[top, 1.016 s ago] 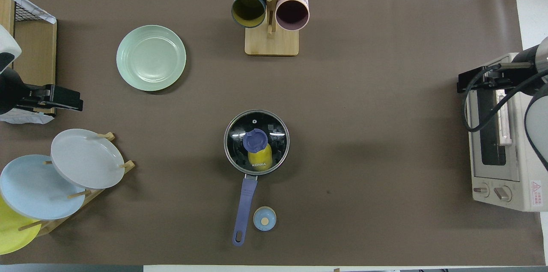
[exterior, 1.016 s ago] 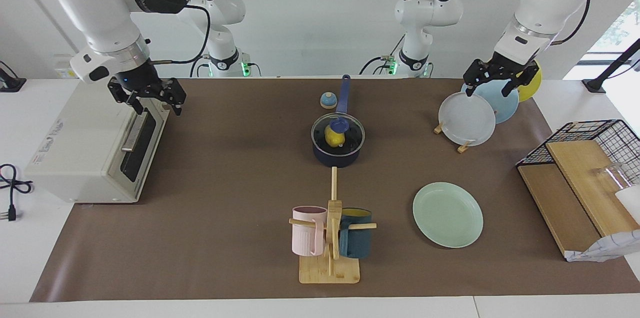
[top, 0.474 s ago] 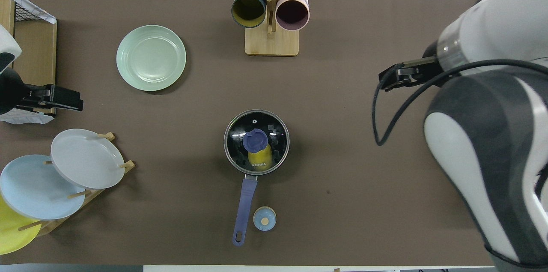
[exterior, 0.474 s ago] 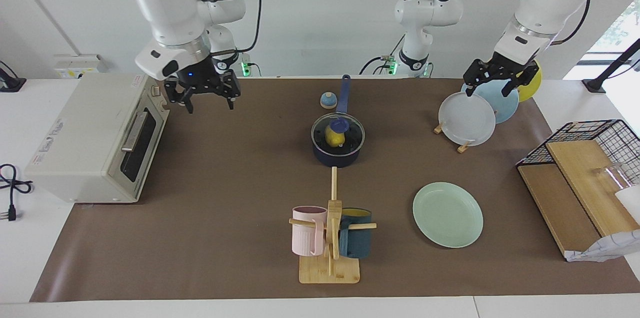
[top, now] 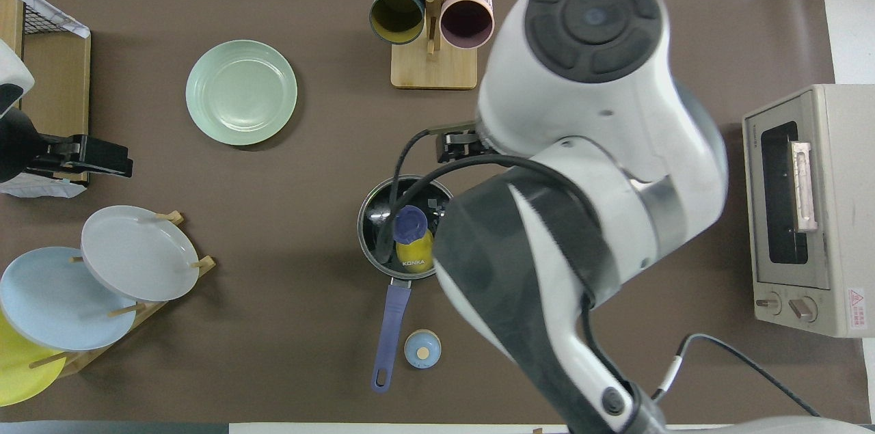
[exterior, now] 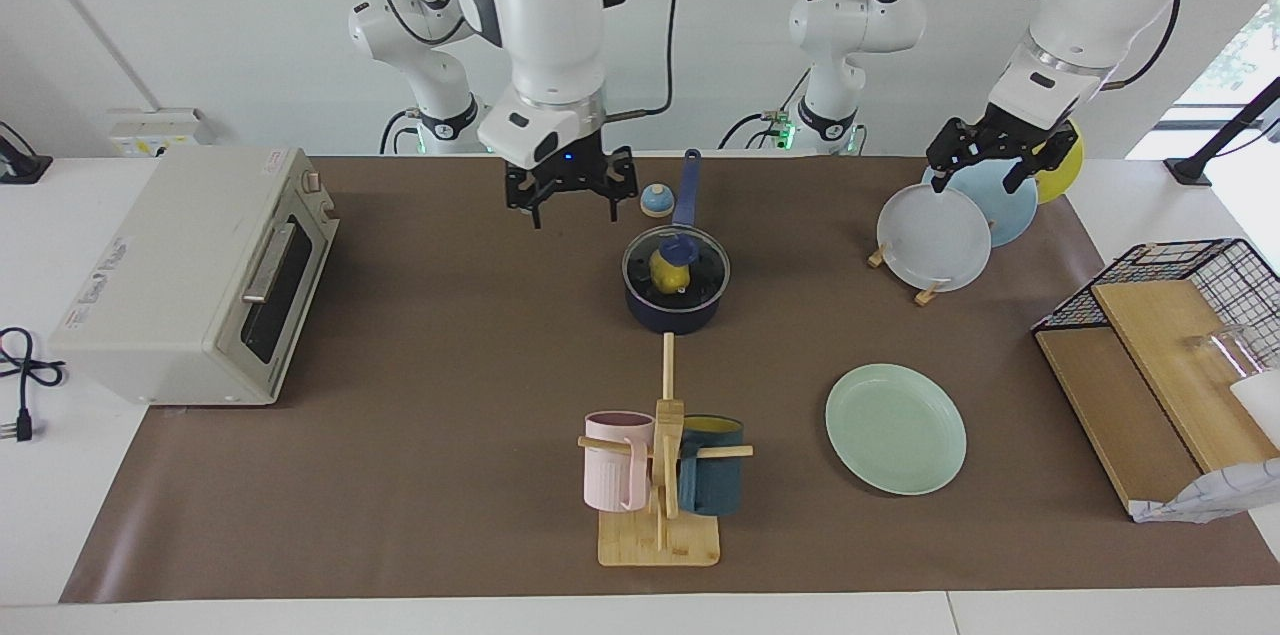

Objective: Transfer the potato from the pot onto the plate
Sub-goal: 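Grasp the lid knob with the right gripper and lift the lid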

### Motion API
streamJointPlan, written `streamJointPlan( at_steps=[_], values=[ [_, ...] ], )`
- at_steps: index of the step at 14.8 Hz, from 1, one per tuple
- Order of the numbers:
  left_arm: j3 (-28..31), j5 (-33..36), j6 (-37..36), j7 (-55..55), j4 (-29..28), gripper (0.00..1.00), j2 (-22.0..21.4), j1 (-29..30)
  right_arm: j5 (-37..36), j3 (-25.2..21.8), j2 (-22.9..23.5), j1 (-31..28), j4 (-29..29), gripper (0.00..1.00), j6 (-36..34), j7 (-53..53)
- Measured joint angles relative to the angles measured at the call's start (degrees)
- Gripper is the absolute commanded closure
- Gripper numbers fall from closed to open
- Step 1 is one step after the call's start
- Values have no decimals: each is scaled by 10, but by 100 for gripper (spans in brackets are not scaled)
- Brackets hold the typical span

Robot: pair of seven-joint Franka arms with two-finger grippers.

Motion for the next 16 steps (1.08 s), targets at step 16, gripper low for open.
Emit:
streamJointPlan(
  at_steps=[16],
  values=[
    [0,0,0,0,0,0,0,0,-18,1,56,106,-130,0,212,86]
  ],
)
